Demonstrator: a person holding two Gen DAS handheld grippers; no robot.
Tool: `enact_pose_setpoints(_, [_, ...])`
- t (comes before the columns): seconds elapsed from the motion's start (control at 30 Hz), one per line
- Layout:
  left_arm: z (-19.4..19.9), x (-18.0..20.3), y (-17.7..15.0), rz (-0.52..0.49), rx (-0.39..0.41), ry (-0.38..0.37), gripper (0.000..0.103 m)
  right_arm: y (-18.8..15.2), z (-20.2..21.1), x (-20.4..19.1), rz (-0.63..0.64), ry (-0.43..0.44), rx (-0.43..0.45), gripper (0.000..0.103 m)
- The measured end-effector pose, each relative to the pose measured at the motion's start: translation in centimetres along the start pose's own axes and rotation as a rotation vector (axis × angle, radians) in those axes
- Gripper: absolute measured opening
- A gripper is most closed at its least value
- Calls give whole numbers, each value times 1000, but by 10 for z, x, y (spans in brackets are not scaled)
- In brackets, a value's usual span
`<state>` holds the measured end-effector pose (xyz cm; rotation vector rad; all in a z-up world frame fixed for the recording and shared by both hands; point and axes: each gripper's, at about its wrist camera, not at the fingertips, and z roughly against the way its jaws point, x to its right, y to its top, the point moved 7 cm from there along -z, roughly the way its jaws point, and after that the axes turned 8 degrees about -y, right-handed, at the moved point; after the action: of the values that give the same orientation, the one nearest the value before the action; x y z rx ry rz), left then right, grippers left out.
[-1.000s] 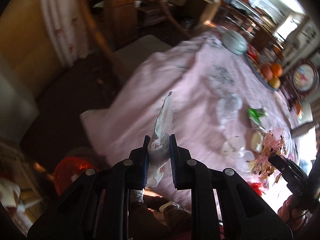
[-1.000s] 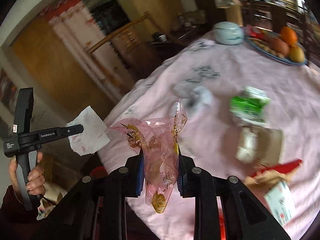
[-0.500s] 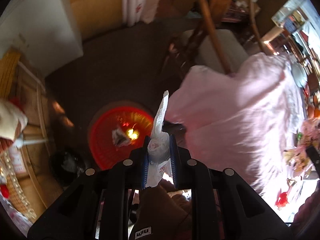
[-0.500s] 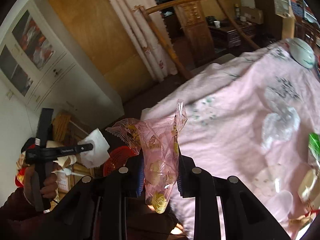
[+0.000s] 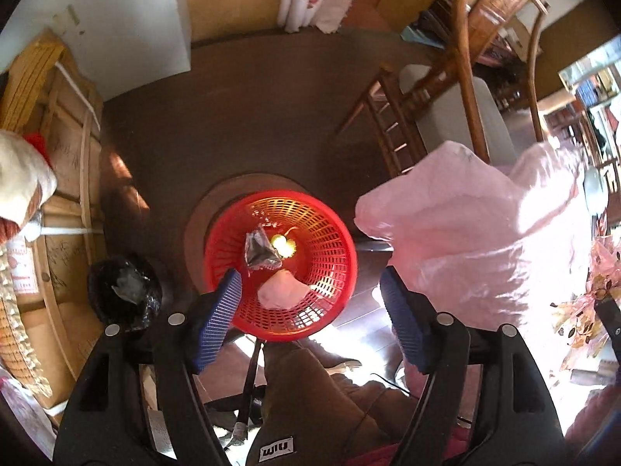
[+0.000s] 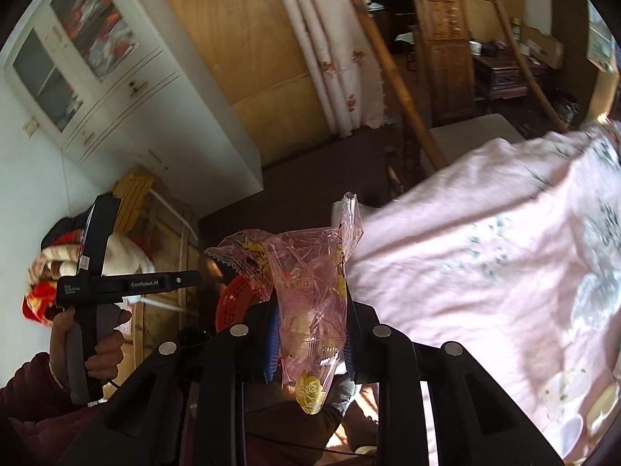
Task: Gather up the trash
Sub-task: 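Carry tissue and pink bag to the red wastebasket and release both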
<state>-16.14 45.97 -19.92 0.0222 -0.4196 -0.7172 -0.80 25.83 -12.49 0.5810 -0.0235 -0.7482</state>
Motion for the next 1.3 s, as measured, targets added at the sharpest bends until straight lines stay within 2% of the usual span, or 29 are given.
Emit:
enact_pose_setpoints(0.3, [14,-33,1,78,39,15,72,3,-33,-61,186,89,-109,26])
enact_pose_setpoints(0.5, [30,-55,-10,132,70,49,75,5,-59,-99,286,159,-172,27])
enact_pose_setpoints(0.67, [41,-78,-21,196,92,73,76,2,-79,-126,331,199,-216,40])
enact_pose_setpoints(0.8, [48,-90,-28,234,102,82,76,3,-85,-139,343,213,-220,55])
enact_pose_setpoints(0.97, [49,-91,-30,250,106,80,76,3,-85,-144,335,219,-218,62])
enact_pose_setpoints(1.1, [47,-87,-28,239,102,76,76,5,-89,-144,329,188,-210,75])
enact_pose_setpoints(1.3, [43,-82,-24,214,98,70,76,9,-98,-142,315,177,-218,75])
